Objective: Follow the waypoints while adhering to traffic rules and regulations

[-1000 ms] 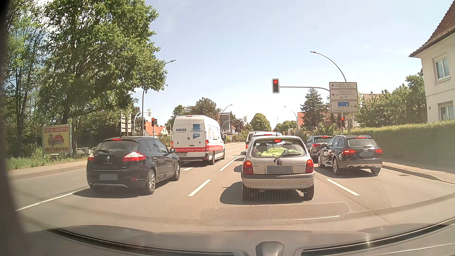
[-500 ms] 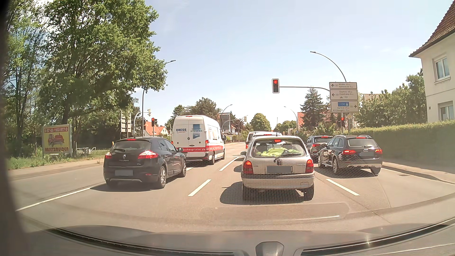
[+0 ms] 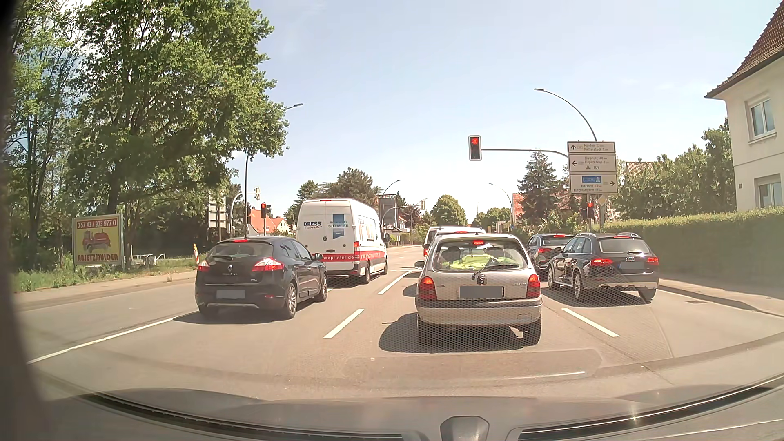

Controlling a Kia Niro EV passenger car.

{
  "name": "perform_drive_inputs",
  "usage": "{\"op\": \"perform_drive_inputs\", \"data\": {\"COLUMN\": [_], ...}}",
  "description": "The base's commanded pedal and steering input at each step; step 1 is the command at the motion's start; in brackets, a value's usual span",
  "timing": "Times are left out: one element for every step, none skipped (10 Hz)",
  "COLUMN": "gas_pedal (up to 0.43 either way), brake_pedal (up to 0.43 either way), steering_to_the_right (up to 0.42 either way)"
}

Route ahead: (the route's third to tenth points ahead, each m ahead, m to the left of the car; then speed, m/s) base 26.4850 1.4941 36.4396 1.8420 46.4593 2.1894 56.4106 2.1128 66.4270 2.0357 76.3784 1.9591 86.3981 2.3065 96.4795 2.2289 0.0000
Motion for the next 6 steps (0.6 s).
{"op": "perform_drive_inputs", "data": {"gas_pedal": [0.0, 0.0, 0.0, 0.0, 0.0, 0.0], "brake_pedal": [0.006, 0.006, 0.006, 0.006, 0.006, 0.006], "steering_to_the_right": [0.02, 0.02, 0.02, 0.02, 0.02, 0.02]}}
